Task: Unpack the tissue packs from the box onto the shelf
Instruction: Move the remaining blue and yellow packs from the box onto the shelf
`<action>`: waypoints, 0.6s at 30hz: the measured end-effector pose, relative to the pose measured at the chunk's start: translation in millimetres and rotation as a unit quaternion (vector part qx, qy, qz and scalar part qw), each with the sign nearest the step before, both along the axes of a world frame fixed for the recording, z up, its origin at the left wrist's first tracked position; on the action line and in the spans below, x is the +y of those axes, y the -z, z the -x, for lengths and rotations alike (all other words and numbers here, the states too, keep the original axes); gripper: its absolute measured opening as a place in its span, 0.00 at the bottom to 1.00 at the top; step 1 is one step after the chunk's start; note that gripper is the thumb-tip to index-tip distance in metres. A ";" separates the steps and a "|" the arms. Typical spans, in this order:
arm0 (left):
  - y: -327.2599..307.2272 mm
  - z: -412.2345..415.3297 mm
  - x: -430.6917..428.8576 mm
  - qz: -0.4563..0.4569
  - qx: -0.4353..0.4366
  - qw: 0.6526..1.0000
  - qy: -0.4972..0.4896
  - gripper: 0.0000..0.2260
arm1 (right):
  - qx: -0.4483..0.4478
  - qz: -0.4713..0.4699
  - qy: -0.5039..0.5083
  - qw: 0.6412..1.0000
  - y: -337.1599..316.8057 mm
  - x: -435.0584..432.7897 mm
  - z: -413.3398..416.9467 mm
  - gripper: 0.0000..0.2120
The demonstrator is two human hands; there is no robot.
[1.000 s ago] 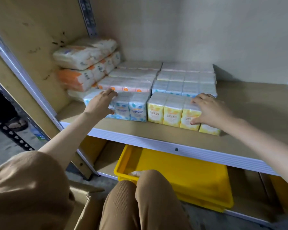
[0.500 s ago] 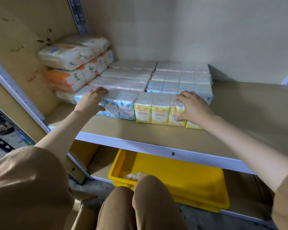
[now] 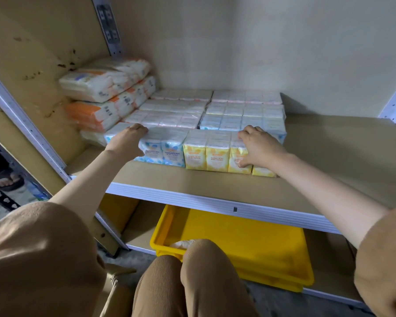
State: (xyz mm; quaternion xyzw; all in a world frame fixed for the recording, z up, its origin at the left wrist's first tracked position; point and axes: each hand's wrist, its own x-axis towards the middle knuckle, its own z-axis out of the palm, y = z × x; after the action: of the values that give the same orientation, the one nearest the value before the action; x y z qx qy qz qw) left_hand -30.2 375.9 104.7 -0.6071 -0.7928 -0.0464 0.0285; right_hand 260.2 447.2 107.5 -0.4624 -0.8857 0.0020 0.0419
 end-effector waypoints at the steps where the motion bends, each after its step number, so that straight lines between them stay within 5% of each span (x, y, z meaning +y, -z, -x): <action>1: -2.9 -1.8 -2.0 0.000 0.004 1.000 -0.003 0.30 | -0.004 0.007 0.003 1.000 -4.2 -0.9 -0.4 0.33; 12: -23.4 -51.8 -53.9 0.005 -0.057 0.997 0.044 0.16 | 0.061 0.054 0.026 0.996 -19.3 -46.0 -12.8 0.15; 18: -10.6 -86.3 -88.5 0.040 -0.074 0.993 0.088 0.15 | 0.080 0.069 0.021 0.994 -22.9 -87.9 -25.6 0.13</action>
State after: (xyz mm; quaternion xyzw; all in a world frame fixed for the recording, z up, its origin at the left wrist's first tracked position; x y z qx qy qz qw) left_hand 56.0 287.4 115.2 -0.6699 -0.7376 -0.0617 -0.0583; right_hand 285.9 359.3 130.4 -0.4808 -0.8674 0.0995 0.0806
